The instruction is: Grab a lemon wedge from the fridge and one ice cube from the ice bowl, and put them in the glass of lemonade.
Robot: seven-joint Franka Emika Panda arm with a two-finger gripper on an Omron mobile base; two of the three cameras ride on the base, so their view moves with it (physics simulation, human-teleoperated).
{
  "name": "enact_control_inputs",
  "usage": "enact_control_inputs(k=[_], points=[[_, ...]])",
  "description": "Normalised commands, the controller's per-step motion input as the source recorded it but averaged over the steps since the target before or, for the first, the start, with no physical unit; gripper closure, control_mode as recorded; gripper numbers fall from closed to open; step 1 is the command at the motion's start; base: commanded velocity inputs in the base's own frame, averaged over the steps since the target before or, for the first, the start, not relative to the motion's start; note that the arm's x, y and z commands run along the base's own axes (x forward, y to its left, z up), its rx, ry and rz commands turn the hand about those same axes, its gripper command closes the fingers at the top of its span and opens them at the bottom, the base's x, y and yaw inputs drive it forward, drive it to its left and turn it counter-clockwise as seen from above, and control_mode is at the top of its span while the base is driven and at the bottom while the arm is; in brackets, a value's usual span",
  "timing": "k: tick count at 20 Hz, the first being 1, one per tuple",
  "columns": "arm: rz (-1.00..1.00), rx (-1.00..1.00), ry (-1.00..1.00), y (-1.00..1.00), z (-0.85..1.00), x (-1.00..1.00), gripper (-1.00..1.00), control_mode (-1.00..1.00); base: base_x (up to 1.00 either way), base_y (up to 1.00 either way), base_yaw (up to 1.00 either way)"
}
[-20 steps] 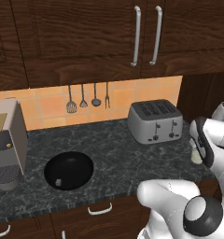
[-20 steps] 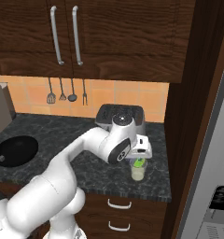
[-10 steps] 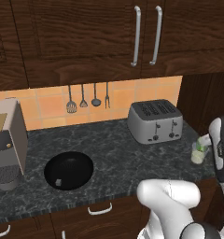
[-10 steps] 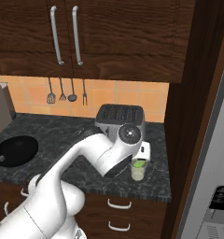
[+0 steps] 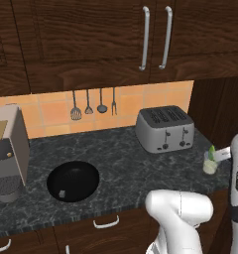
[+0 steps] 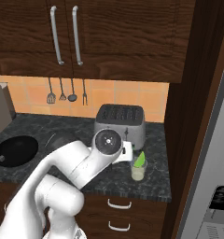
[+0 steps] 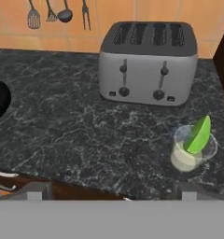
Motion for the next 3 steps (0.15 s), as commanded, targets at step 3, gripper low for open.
enact_control_inputs(k=[3], points=[[0.08, 0.12, -0.09, 0.19, 0.95, 0.0, -1.0, -1.0, 0.0, 0.0, 0.0]])
